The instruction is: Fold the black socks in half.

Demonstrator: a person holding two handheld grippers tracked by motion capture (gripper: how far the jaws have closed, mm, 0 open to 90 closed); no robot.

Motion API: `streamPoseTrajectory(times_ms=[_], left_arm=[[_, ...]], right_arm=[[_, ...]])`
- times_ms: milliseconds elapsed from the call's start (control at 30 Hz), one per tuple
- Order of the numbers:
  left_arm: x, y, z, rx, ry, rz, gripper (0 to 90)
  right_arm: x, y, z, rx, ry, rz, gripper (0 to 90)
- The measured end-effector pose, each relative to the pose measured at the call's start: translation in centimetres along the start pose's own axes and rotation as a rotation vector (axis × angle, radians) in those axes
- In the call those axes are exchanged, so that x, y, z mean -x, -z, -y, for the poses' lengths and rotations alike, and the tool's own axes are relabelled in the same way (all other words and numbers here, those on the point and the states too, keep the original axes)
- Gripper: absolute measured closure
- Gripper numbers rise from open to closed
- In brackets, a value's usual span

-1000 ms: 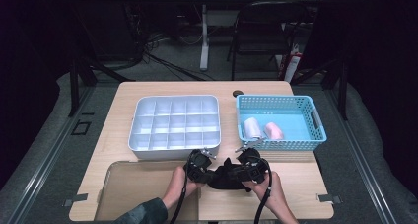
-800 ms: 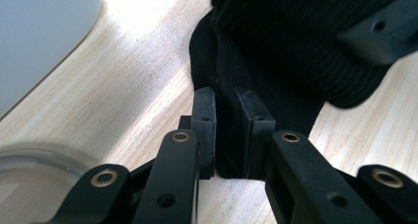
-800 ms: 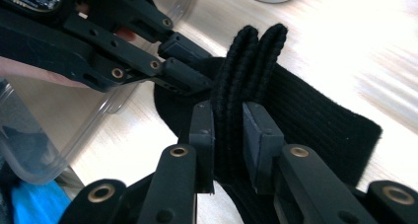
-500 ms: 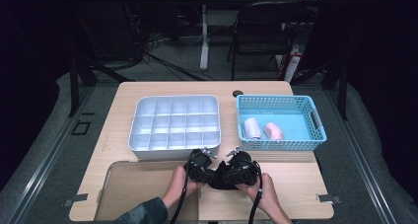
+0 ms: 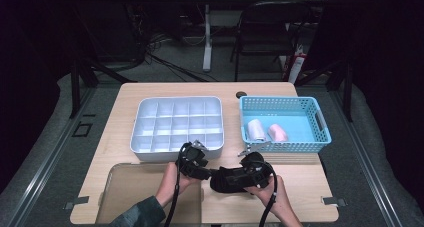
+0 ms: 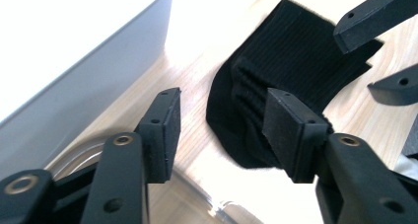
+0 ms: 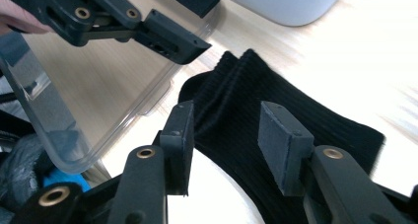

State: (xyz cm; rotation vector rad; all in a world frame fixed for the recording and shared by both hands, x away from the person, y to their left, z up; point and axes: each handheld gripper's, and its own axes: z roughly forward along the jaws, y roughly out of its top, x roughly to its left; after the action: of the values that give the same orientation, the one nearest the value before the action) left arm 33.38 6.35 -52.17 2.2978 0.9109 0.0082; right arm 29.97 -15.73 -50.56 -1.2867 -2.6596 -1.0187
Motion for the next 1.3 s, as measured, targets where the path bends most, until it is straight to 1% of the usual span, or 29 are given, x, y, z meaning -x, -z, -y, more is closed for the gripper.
streamPoseTrajectory(times_ms=[67, 100, 167, 200, 233, 300, 400, 467, 533, 600, 667, 700, 733, 767, 800, 867, 900, 967, 1000, 1033, 1067, 1100, 1133, 1233, 1300], left_arm=[[0.3, -0.2, -0.1, 0.003, -0.006, 0.001, 42.9], [0.5, -0.4, -0.2, 0.001, -0.007, 0.0, 41.4], [0.9, -0.9, -0.3, -0.015, -0.014, 0.004, 39.5], [1.0, -1.1, -0.2, -0.02, -0.01, 0.007, 38.5], [1.0, -1.4, -0.2, -0.037, -0.012, 0.014, 37.9], [1.0, -1.8, -0.1, -0.06, -0.012, 0.015, 36.6], [0.8, -2.3, 0.2, -0.088, 0.01, 0.03, 35.4], [0.6, -2.6, 0.3, -0.11, 0.015, 0.037, 34.7], [0.4, -2.8, 0.4, -0.121, 0.025, 0.047, 35.6], [0.3, -2.9, 0.6, -0.131, 0.033, 0.051, 37.2], [0.2, -3.1, 0.7, -0.138, 0.033, 0.059, 39.8], [0.2, -3.2, 0.8, -0.141, 0.035, 0.064, 41.8], [0.2, -3.2, 0.8, -0.145, 0.033, 0.064, 43.6], [0.2, -3.3, 0.9, -0.142, 0.037, 0.066, 44.8], [0.2, -3.4, 0.9, -0.143, 0.037, 0.07, 46.8], [0.3, -3.5, 1.0, -0.147, 0.029, 0.077, 51.7], [0.3, -3.5, 1.0, -0.15, 0.029, 0.079, 52.7], [0.4, -3.6, 1.1, -0.148, 0.03, 0.086, 55.6], [0.4, -3.6, 1.1, -0.148, 0.029, 0.087, 56.8], [0.4, -3.6, 1.1, -0.146, 0.028, 0.09, 57.6], [0.4, -3.7, 1.2, -0.145, 0.028, 0.092, 59.5], [0.4, -3.7, 1.2, -0.147, 0.023, 0.095, 60.9], [0.4, -3.7, 1.2, -0.148, 0.021, 0.096, 62.3], [0.5, -3.8, 1.3, -0.144, 0.021, 0.105, 67.1], [0.5, -3.9, 1.4, -0.134, 0.021, 0.111, 69.3]], right_arm=[[0.4, 0.6, 0.3, 0.014, -0.021, 0.039, 56.9], [0.6, 0.9, 0.5, 0.015, -0.024, 0.06, 56.4], [1.1, 1.3, 1.0, 0.023, -0.054, 0.117, 56.2], [1.4, 1.5, 1.3, 0.025, -0.063, 0.134, 55.5], [1.7, 1.6, 1.6, 0.02, -0.076, 0.149, 55.0], [2.4, 1.7, 2.3, 0.015, -0.102, 0.163, 55.0], [3.2, 1.4, 2.9, -0.013, -0.139, 0.174, 54.0], [3.6, 1.0, 3.1, -0.036, -0.157, 0.17, 53.8], [3.9, 0.6, 3.3, -0.048, -0.171, 0.161, 53.7], [4.1, 0.2, 3.5, -0.075, -0.185, 0.156, 53.3], [4.4, -0.2, 3.7, -0.098, -0.193, 0.146, 53.4], [4.5, -0.4, 3.7, -0.099, -0.204, 0.142, 53.6], [4.7, -0.5, 3.8, -0.116, -0.201, 0.143, 54.3], [4.7, -0.7, 3.9, -0.112, -0.209, 0.135, 55.3], [4.8, -0.7, 3.9, -0.134, -0.203, 0.136, 55.8], [4.8, -0.9, 4.0, -0.135, -0.21, 0.13, 58.4], [4.8, -1.1, 4.0, -0.134, -0.218, 0.121, 59.1], [4.9, -1.3, 4.0, -0.15, -0.215, 0.117, 62.6], [4.8, -1.4, 4.0, -0.146, -0.222, 0.107, 63.4], [4.8, -1.5, 4.0, -0.147, -0.226, 0.106, 65.1], [4.8, -1.5, 4.1, -0.145, -0.221, 0.105, 67.6], [4.8, -1.6, 4.1, -0.141, -0.224, 0.092, 68.9], [4.7, -1.6, 4.1, -0.141, -0.226, 0.093, 69.8], [4.7, -1.6, 4.1, -0.134, -0.225, 0.087, 76.7], [4.7, -1.5, 4.1, -0.132, -0.223, 0.091, 78.6]])
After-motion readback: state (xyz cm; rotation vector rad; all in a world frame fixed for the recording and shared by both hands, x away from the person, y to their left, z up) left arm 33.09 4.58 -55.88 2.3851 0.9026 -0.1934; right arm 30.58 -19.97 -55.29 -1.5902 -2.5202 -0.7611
